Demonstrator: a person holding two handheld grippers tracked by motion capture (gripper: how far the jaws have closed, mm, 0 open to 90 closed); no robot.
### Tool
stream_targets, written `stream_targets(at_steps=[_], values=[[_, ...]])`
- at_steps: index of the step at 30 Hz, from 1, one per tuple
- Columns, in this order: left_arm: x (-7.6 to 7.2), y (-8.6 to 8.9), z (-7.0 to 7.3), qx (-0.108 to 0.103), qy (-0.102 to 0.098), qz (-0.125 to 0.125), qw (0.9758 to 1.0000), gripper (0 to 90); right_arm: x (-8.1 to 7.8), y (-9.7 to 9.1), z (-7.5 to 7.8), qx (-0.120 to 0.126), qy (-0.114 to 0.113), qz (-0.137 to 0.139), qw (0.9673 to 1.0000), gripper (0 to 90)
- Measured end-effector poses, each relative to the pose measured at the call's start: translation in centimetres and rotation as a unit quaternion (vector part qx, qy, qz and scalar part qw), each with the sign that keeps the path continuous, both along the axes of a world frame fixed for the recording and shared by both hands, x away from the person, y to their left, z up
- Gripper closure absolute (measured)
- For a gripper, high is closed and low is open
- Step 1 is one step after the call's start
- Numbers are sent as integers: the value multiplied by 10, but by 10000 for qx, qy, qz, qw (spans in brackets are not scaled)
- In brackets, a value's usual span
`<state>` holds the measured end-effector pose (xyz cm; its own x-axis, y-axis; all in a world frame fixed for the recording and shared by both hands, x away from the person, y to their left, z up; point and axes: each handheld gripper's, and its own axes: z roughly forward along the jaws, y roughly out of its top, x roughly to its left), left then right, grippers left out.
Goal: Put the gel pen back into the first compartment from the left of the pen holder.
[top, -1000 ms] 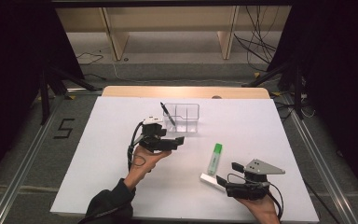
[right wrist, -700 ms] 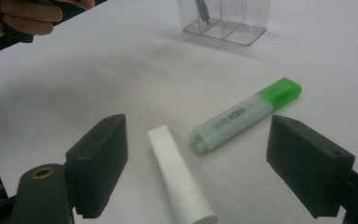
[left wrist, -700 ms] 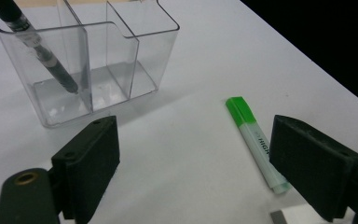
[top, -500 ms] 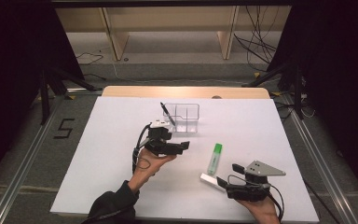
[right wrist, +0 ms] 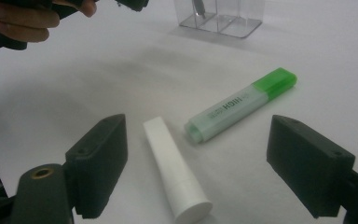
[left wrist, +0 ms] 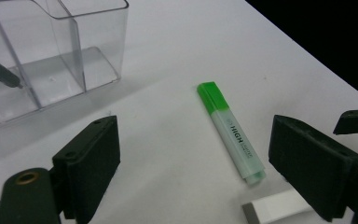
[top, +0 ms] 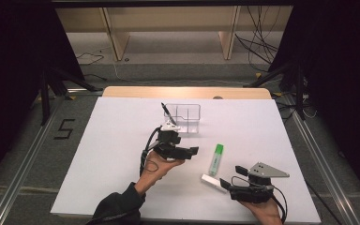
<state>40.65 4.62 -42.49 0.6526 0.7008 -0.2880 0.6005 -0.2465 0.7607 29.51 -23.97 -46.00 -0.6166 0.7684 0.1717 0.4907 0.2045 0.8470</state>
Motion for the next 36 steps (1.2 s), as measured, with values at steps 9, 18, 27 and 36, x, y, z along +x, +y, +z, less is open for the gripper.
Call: stream_targets(at_steps=[9, 18, 27, 36], values=[[-3, -12, -3, 109, 45, -102, 9999, 163, -2, -2, 0, 5, 9, -28, 10000, 213], [-5, -26, -8, 223, 69, -235, 9995, 163, -2, -4, -1, 39, 12, -105, 9999, 213], [-6, -37, -11, 284, 90, -331, 9990, 163, -4, -4, -1, 33, 27, -117, 9999, 213], [-5, -48, -15, 359, 106, -372, 9986, 162, -5, -6, -2, 36, 18, -124, 9999, 213]])
